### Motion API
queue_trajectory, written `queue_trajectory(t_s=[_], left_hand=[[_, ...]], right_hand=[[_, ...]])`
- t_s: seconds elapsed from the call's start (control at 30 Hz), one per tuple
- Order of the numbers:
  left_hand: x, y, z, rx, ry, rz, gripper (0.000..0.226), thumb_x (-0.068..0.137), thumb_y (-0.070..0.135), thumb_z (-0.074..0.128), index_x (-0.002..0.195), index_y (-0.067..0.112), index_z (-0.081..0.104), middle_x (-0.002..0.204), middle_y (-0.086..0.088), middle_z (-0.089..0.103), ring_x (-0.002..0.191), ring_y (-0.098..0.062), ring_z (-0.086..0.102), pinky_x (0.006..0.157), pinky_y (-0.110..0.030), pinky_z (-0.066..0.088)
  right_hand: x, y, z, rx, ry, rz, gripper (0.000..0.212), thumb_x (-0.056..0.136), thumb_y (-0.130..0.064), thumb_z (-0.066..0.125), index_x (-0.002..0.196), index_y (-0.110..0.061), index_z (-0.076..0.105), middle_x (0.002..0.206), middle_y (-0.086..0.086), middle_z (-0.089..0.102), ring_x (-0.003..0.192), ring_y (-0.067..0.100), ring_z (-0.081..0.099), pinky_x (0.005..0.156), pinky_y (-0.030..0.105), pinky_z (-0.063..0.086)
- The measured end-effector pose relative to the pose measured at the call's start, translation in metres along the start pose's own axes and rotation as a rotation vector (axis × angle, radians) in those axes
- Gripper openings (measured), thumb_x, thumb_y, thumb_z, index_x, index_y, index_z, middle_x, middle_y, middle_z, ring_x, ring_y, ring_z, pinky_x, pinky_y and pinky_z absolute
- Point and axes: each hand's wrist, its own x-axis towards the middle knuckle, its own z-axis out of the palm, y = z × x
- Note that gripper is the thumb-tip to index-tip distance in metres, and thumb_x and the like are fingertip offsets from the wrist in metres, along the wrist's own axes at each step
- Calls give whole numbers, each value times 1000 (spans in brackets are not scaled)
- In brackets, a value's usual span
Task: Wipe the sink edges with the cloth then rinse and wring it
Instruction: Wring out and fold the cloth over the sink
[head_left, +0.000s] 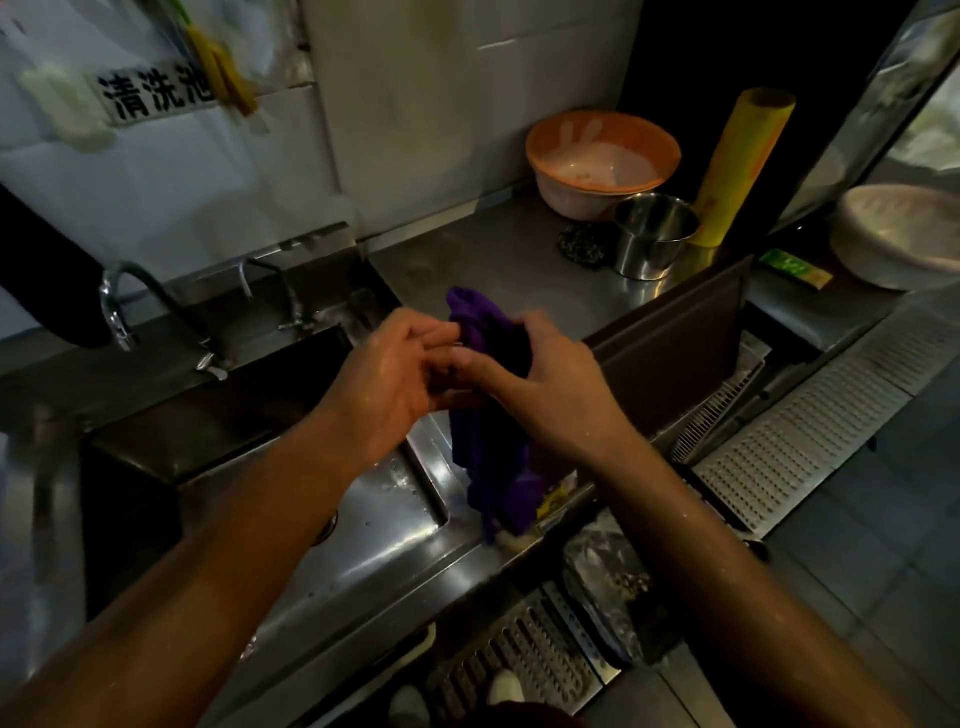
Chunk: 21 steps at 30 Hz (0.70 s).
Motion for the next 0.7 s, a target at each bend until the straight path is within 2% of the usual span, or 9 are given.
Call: queue_trajectory(t_s=[0.1,0.17,0.23,0.3,0.37,0.4,0.5,0.6,0.7], left_hand=[[3,8,-15,142,-57,-15,40,100,30,34,124,8,59,114,-18,72,104,-35,71,81,-41,61],[11,6,-26,386,65,93,40,107,25,29,119,11,64,103,-15,75,91,-33,74,73,-37,63],[24,-2,-42,572,185,234,28,104,29,43,115,19,66,101,-9,75,89,-22,74,75,-30,62],[33,-14,-53,623,94,188,36,88,46,60,121,32,60,114,7,71,101,-2,68,90,-26,57],[41,-31,-56,537,-77,50,60,70,66,72,121,39,57,113,22,70,106,6,64,88,-19,56],[43,-40,-53,508,-139,-12,64,64,66,77,118,37,59,109,24,71,107,3,65,83,-16,55],[50,-60,-45,464,-239,-67,36,77,37,73,110,22,66,106,10,75,109,-14,69,84,-23,57],[54,-61,-43,407,-231,38,29,84,25,70,107,8,70,108,-7,75,105,-21,71,89,-33,58],[59,-50,-42,356,-175,152,26,83,20,68,104,4,71,103,-11,75,100,-22,73,82,-26,58]], right_hand=[[15,17,-9,-79,49,-127,30,95,-37,63,118,-18,61,95,-5,67,85,11,64,69,22,46],[23,21,-16,-41,78,-142,16,98,-26,60,112,-19,64,90,-8,65,82,8,63,68,20,43],[30,18,-24,147,61,-95,11,99,-23,58,106,-20,65,87,-7,68,79,8,65,69,23,49],[36,12,-33,501,8,-19,11,99,-17,57,104,-16,67,86,0,70,80,15,68,72,27,52],[41,3,-42,746,-26,26,15,100,-16,55,104,-14,69,86,6,67,83,23,65,77,34,50],[45,0,-45,802,-25,30,17,100,-17,54,100,-17,70,86,6,66,82,22,64,79,35,48],[59,-4,-50,914,37,74,27,99,-19,52,80,-25,71,76,-4,65,73,11,64,75,33,46],[82,13,-51,812,195,280,19,95,-26,59,80,-21,69,77,0,68,74,15,66,81,38,53],[100,48,-52,458,244,498,11,91,-31,65,91,-21,69,97,7,72,86,19,69,85,39,56]])
